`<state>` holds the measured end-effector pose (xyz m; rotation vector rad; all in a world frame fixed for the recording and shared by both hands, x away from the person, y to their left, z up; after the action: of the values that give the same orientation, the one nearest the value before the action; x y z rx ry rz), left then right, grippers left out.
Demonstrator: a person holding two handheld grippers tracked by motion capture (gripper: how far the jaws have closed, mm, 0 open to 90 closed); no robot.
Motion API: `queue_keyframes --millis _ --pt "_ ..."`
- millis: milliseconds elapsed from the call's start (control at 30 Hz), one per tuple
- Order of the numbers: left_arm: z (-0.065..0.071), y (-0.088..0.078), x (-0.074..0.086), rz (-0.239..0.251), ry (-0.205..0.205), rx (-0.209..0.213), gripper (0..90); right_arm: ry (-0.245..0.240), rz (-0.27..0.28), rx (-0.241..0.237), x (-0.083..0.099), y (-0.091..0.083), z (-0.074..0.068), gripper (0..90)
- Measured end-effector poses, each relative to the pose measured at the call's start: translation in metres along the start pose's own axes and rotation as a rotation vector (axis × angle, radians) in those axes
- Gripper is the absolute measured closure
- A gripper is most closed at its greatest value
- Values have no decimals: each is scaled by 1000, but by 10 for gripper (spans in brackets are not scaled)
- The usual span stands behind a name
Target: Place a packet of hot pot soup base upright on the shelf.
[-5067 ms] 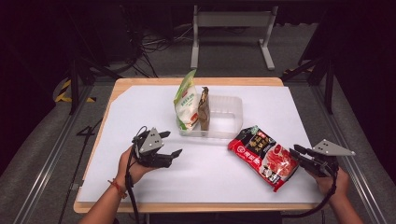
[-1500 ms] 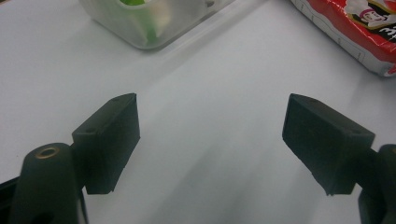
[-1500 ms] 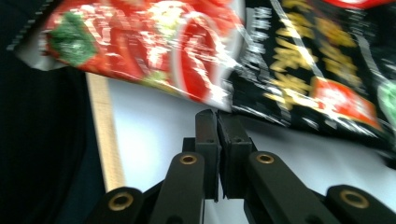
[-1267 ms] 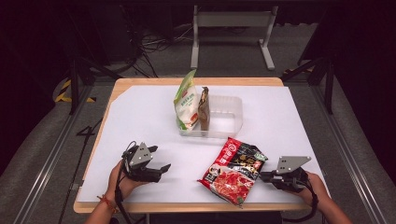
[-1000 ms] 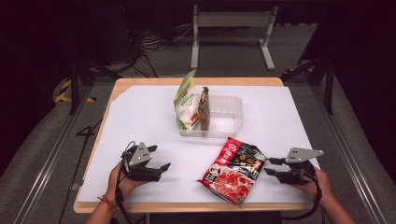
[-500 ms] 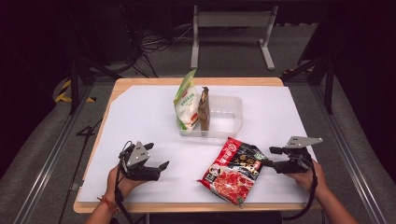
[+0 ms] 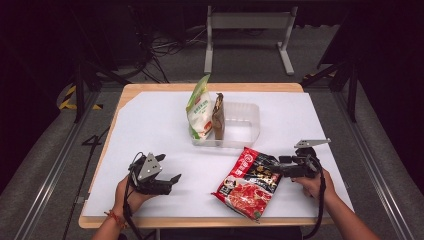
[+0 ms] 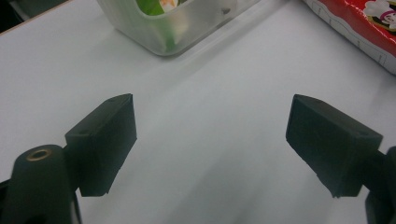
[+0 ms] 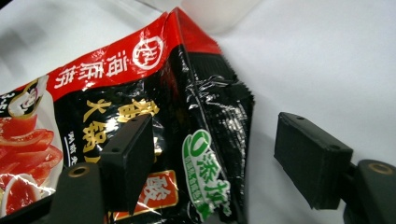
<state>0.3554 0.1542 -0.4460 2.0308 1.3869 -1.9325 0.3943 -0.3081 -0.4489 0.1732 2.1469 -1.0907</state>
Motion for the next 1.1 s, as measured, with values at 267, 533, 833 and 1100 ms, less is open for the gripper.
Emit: queue_keyframes --millis 267,533,833,1100 --pt "3 3 -1 -22 25 8 174 145 5 -67 -1 12 -6 382" --pt "3 7 0 -38 37 14 176 195 21 -66 -3 17 -5 652" --pt "3 4 0 -31 40 8 176 126 114 -147 -1 3 -6 864" --pt "-3 4 1 -23 20 -1 175 43 151 -200 -4 -5 -11 878"
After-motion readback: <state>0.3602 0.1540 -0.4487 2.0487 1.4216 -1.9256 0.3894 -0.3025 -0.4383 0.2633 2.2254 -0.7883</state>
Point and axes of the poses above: each handheld gripper's, and its own axes: y roughly forward along the jaws, x roughly out of its underside, z roughly to its right, the point moved 2 cm from there along y, roughly forward along the jaws, and after that the axes turned 8 degrees about y, right-handed, at the moved point
